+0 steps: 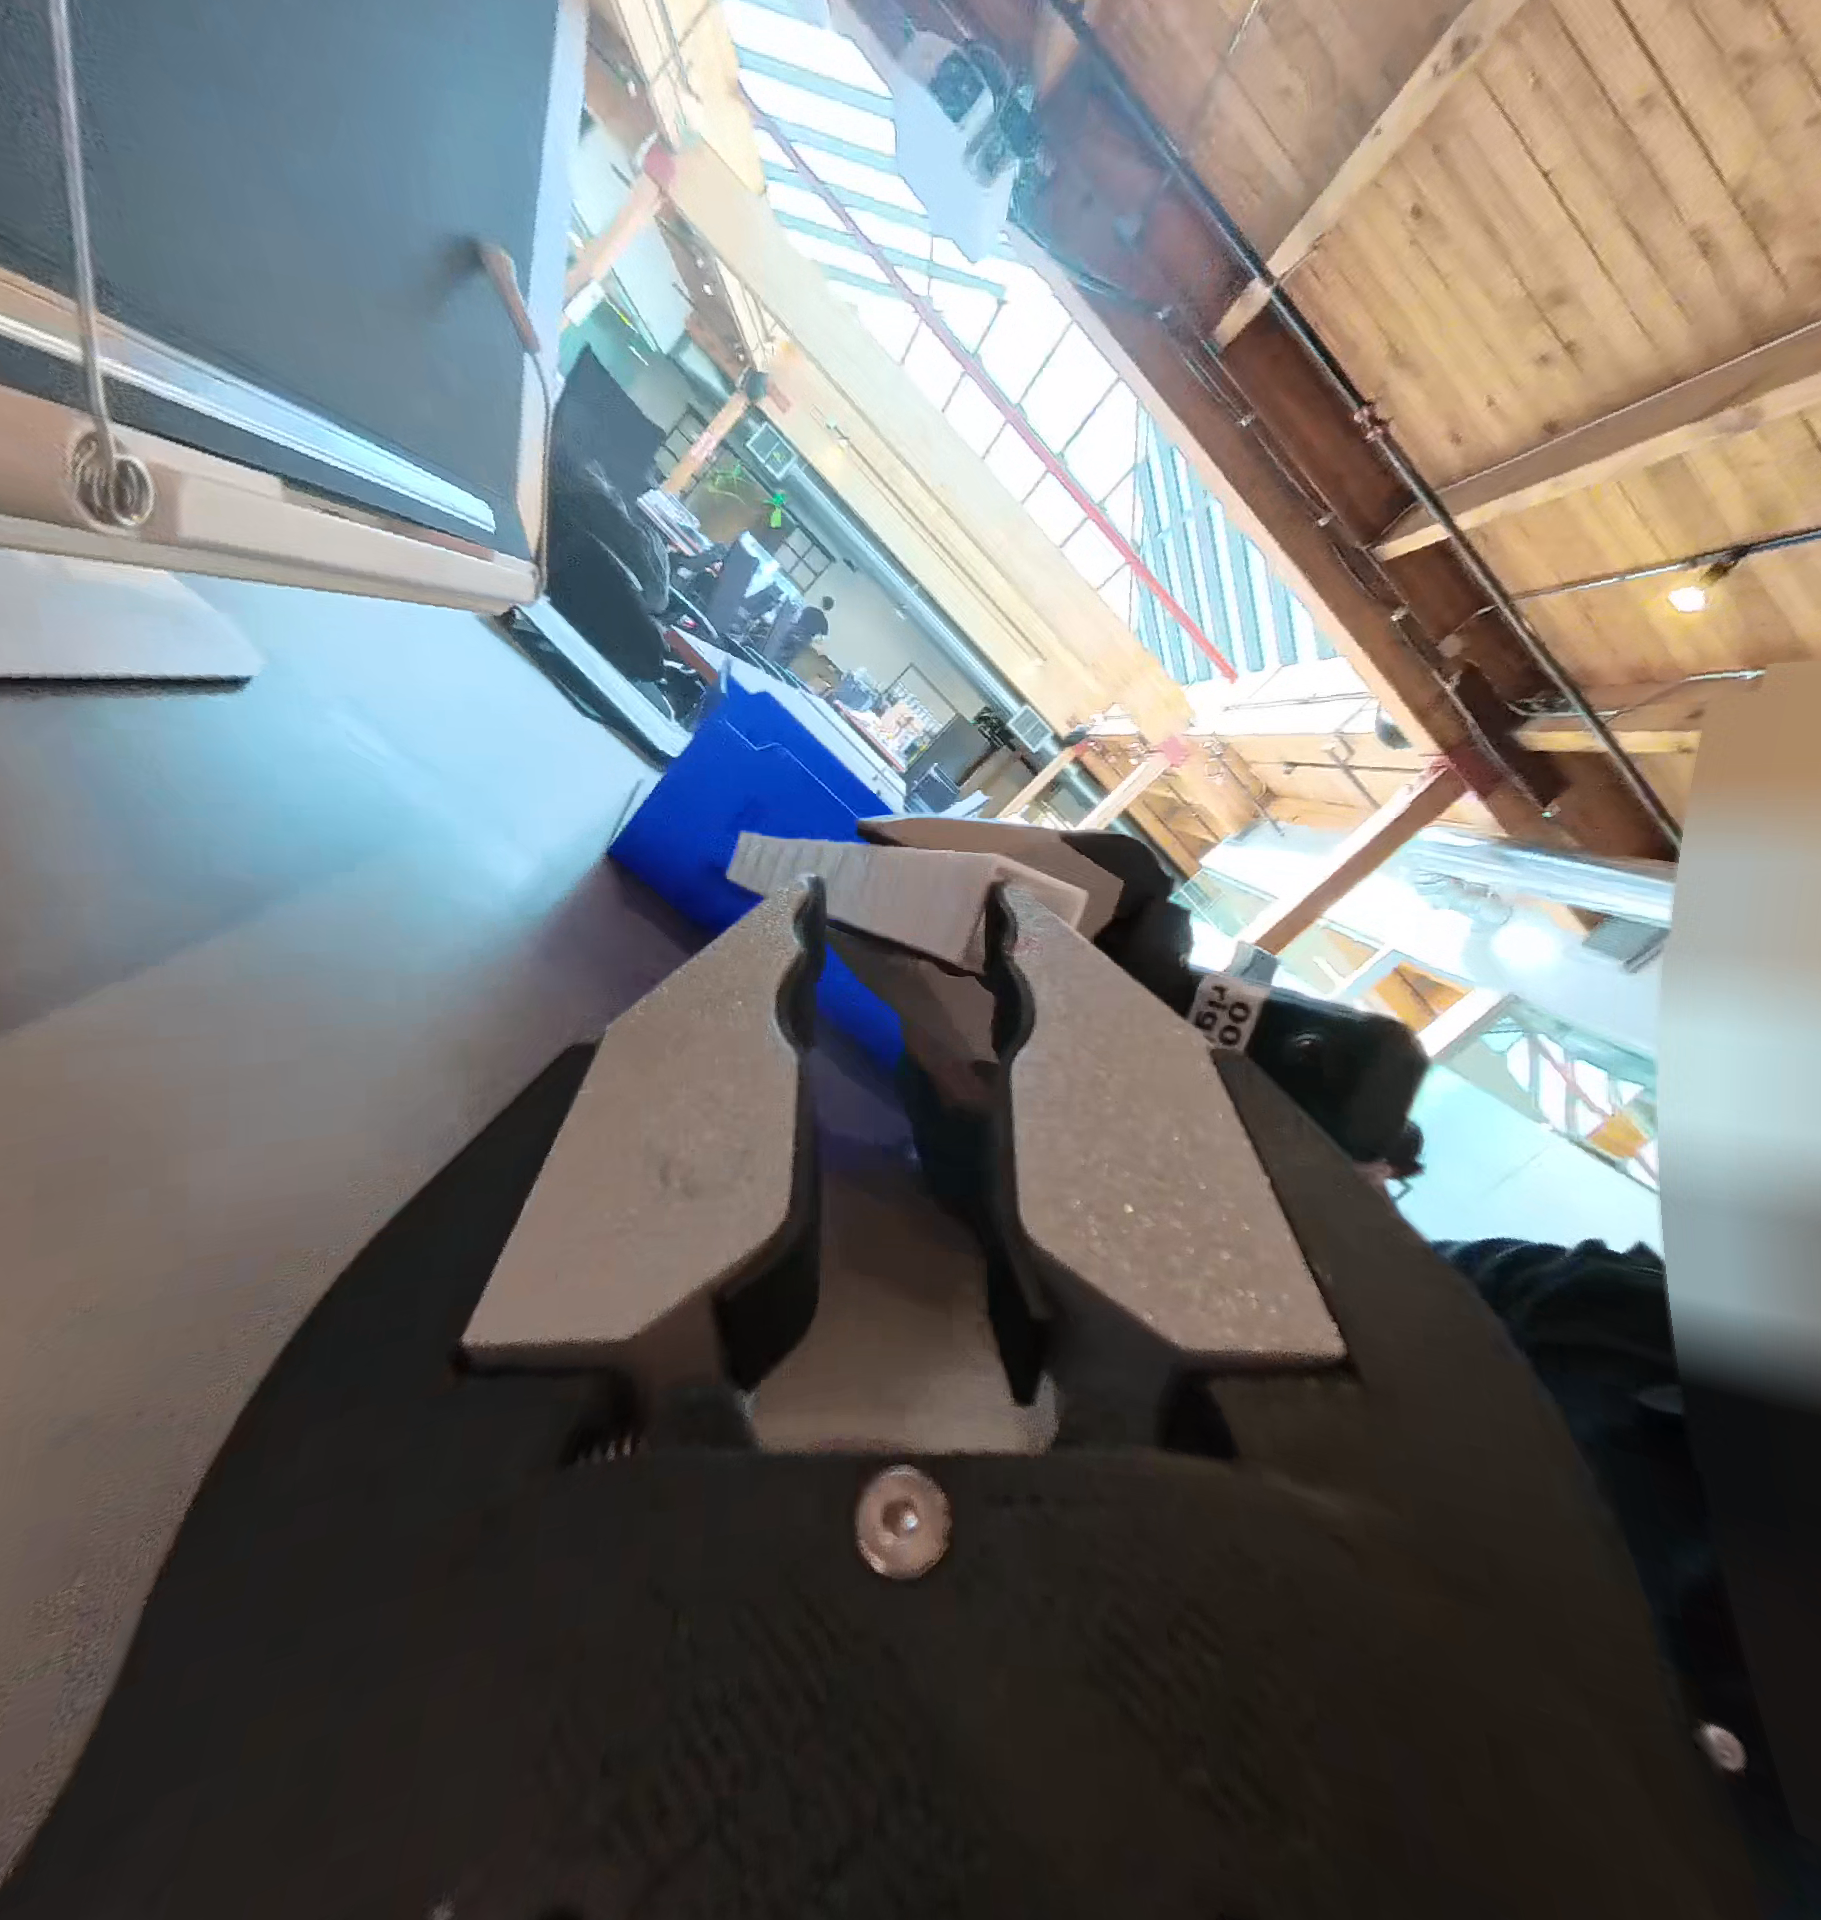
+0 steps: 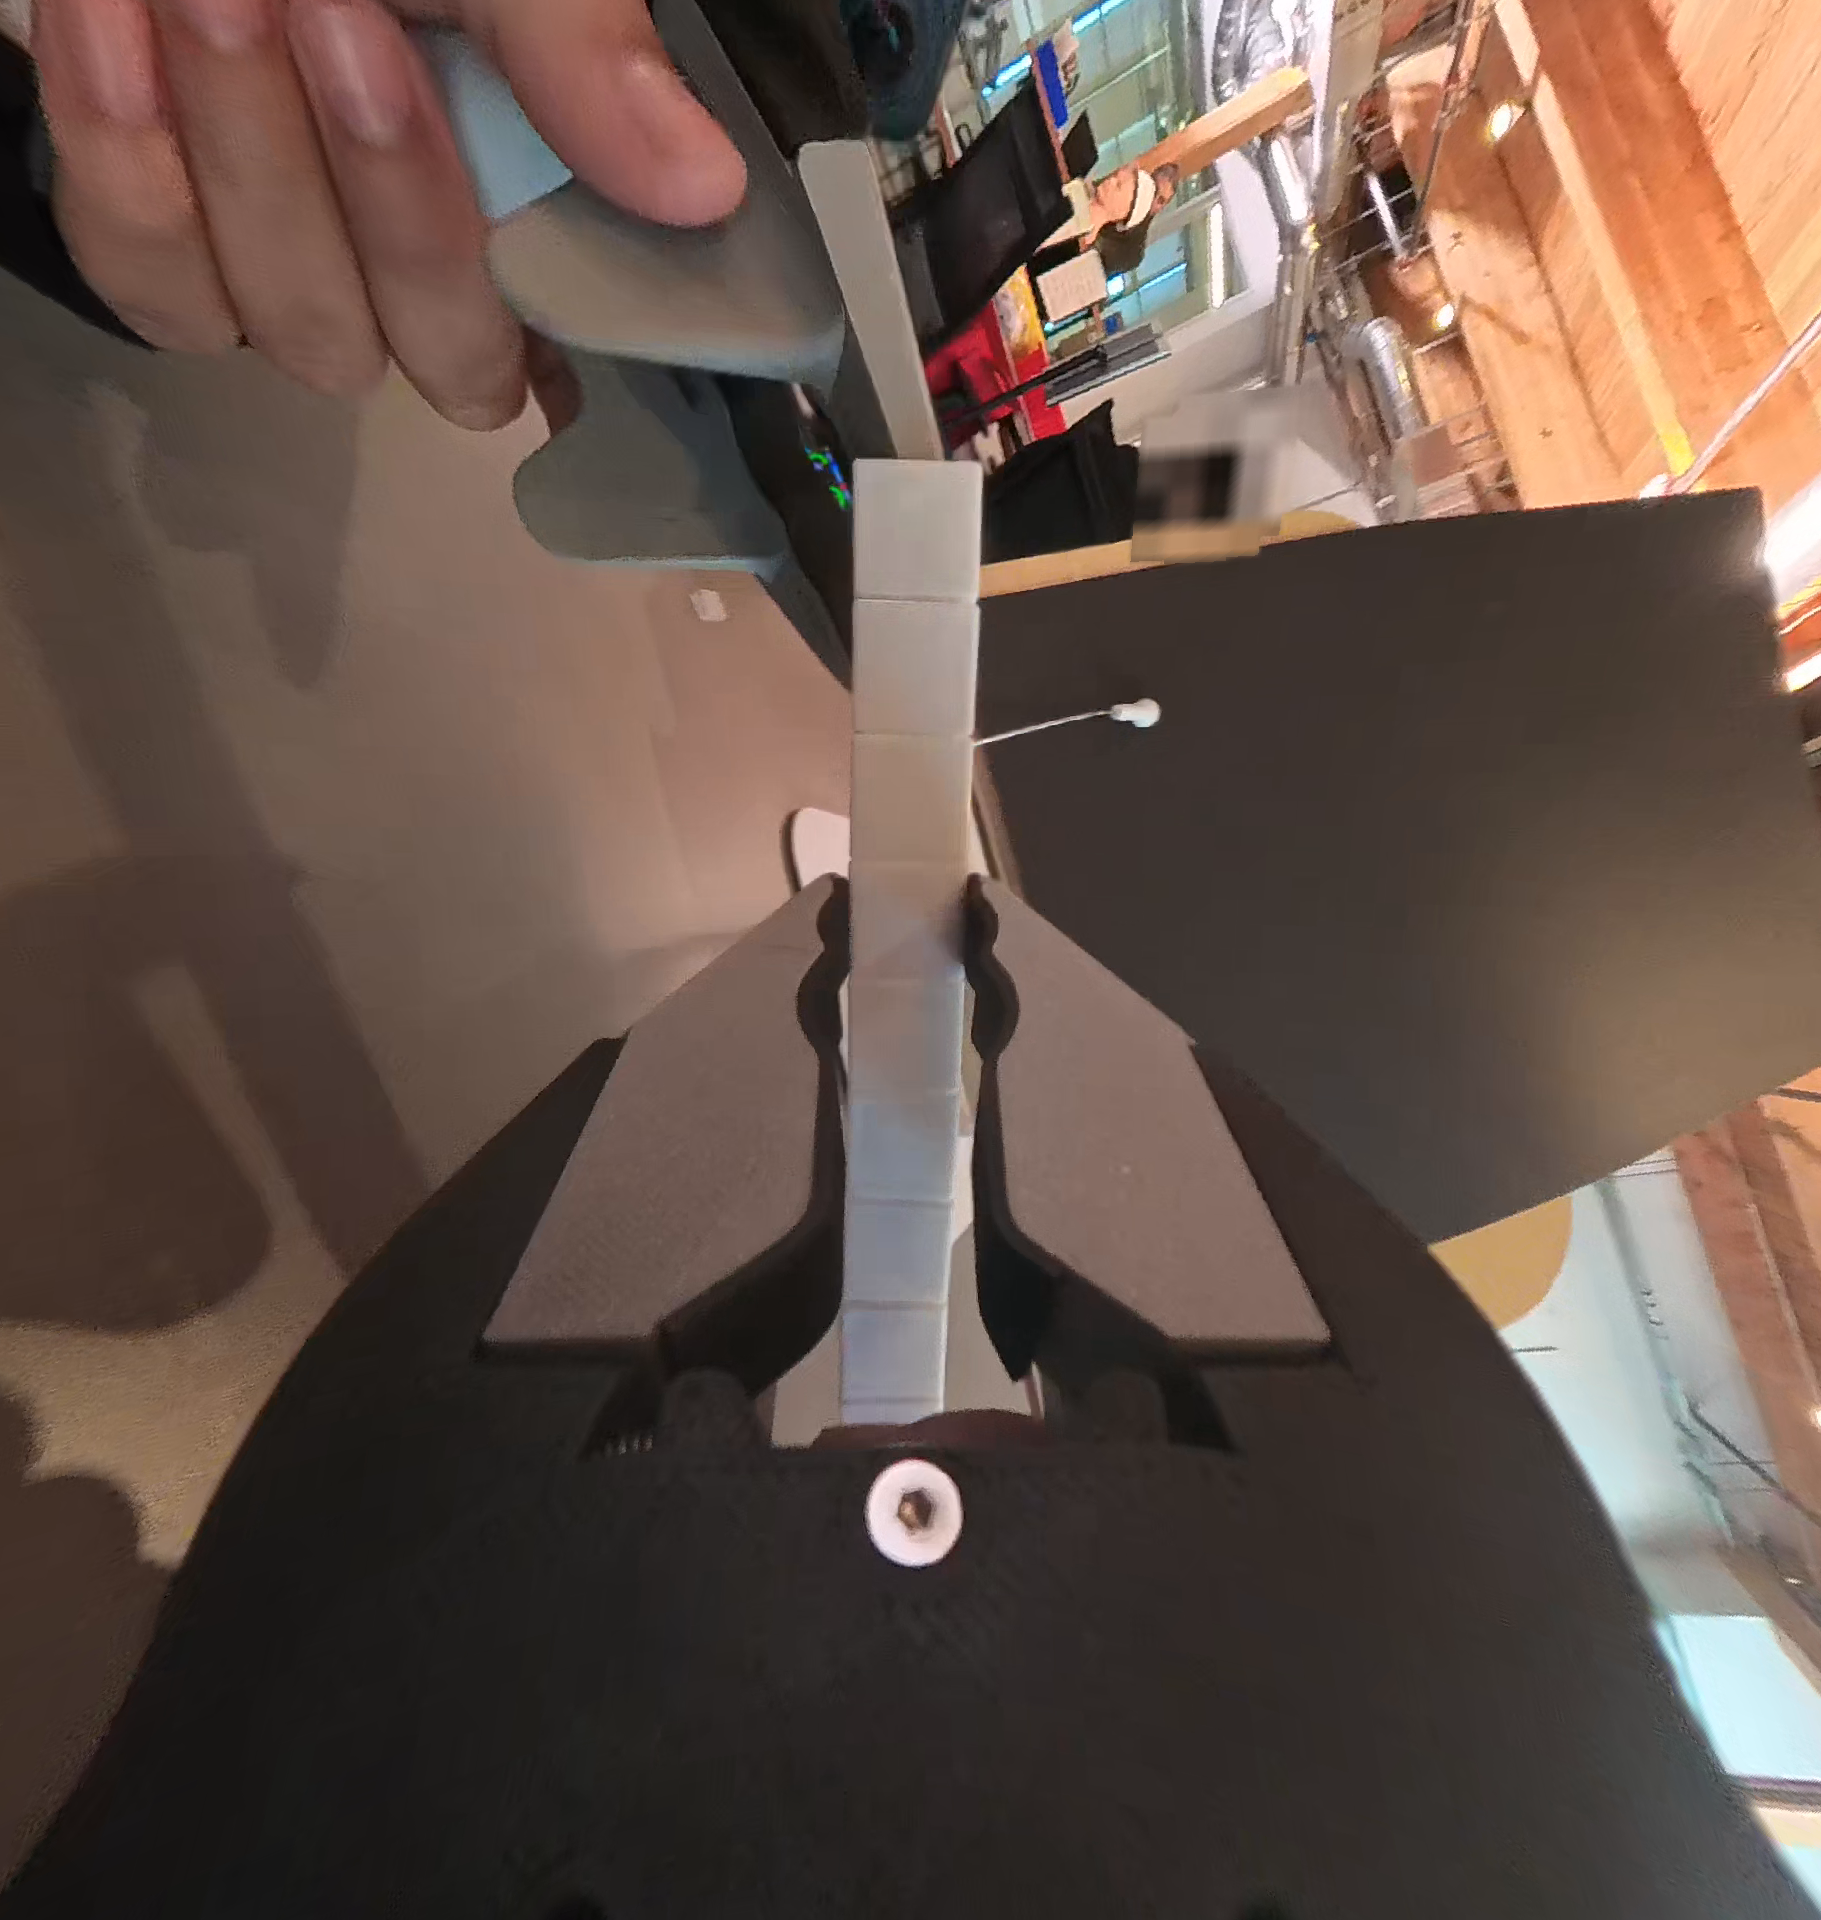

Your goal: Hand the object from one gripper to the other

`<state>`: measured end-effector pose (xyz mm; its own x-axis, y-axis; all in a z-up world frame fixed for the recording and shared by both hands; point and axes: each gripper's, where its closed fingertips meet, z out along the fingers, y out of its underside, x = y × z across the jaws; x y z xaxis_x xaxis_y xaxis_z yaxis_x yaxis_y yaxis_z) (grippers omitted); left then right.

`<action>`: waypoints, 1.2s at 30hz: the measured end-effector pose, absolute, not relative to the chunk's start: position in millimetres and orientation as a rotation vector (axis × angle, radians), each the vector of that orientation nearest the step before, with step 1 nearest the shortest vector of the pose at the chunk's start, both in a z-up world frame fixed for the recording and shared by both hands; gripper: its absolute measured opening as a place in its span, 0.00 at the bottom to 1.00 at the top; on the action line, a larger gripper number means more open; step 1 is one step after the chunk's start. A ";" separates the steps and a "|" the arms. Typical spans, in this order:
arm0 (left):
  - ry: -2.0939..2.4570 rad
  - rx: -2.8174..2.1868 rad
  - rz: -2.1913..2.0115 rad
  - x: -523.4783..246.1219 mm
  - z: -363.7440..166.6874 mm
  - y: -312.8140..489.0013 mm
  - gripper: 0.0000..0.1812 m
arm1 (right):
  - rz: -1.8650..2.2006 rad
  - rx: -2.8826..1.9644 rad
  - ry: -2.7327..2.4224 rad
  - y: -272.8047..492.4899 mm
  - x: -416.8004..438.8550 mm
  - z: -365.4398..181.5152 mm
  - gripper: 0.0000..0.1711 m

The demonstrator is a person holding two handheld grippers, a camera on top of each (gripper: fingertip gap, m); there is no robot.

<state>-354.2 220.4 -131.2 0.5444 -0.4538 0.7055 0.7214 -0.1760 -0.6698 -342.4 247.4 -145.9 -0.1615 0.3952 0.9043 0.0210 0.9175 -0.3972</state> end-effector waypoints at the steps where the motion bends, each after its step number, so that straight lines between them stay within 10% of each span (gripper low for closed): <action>1: -0.264 -1.404 -1.062 -355.1 -133.3 222.1 0.18 | 0.326 -0.318 -1.706 250.0 -344.0 -146.5 0.11; 16: -0.217 -1.485 -1.325 -325.3 -145.3 216.7 0.36 | 0.048 -0.062 -1.664 259.1 -337.3 -148.4 0.11; 36: -0.025 -1.750 -0.996 -301.5 -179.1 232.2 0.14 | -0.037 0.091 -1.658 238.7 -329.1 -165.1 0.22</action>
